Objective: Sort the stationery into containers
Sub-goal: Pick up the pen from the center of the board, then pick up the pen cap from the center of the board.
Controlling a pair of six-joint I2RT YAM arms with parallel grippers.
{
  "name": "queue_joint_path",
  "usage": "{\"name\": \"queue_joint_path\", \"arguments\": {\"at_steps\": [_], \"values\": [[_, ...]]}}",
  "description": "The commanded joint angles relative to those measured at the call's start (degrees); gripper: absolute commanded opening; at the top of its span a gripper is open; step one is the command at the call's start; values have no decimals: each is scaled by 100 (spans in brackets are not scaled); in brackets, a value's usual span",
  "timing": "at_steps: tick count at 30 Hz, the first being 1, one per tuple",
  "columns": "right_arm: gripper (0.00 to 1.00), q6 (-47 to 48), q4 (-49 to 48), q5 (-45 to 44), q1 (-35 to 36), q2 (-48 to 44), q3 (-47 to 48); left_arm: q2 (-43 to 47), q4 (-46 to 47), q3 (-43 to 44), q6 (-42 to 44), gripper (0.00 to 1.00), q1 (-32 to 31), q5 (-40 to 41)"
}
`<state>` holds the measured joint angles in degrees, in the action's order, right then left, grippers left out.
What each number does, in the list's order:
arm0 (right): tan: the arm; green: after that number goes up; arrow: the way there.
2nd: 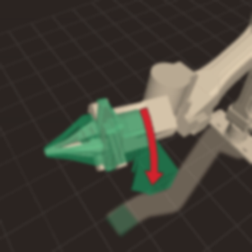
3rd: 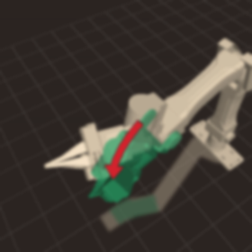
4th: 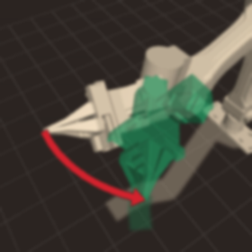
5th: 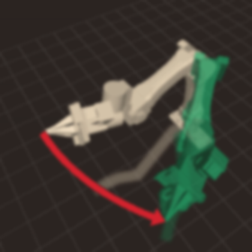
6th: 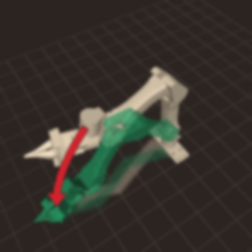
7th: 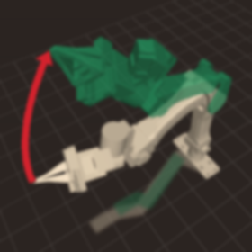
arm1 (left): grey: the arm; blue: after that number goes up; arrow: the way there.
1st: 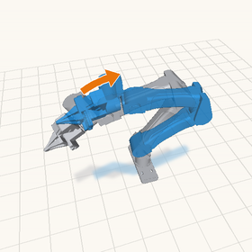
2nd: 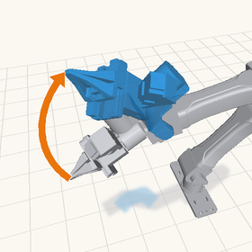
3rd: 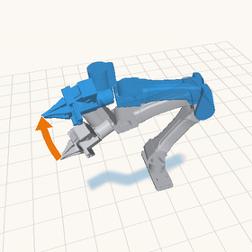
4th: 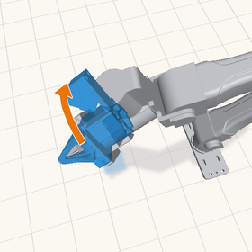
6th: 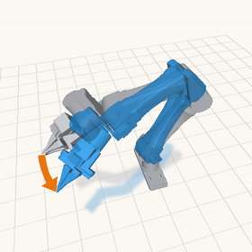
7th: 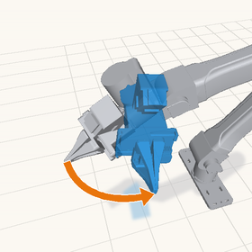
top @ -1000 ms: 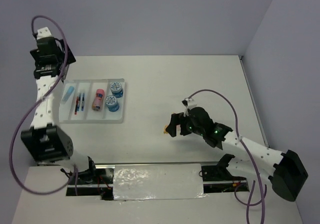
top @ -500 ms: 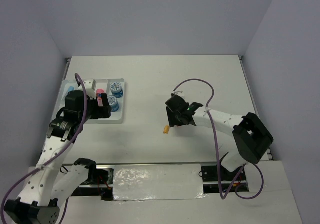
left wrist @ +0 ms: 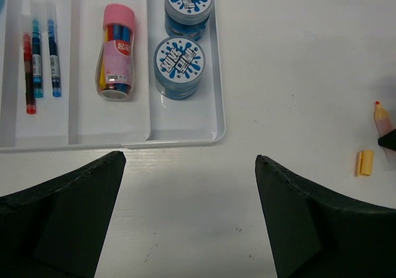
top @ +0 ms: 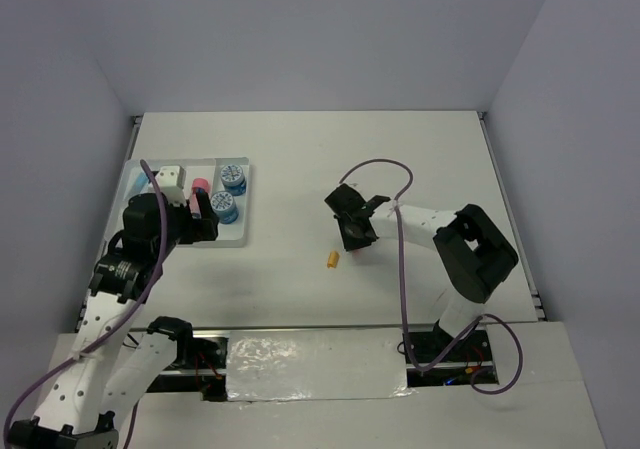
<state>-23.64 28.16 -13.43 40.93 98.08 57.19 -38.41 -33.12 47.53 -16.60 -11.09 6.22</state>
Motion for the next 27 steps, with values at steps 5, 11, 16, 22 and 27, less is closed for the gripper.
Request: {"name": "queue_joint_path", "arguments": {"at_steps": [5, 11, 16, 22, 27], "values": [[0, -158, -433, 578, 12, -218, -506, -464, 140, 220, -184, 99, -33, -164], [0, -571, -5, -27, -154, -2508, -990, -2192, 411, 958, -1169, 99, -1748, 360], [0, -721, 1179, -588, -515, -3812, -1034, -3846, 860, 1757, -2003, 98, -3196, 1493], [0, -484, 1613, -521, -823, -4842, -1087, -6279, 554, 3163, -2461, 94, -4339, 1998], [0, -405, 1605, -249, -814, -5176, -1184, -6872, 753, 3184, -2787, 88, -4533, 1804]]}}
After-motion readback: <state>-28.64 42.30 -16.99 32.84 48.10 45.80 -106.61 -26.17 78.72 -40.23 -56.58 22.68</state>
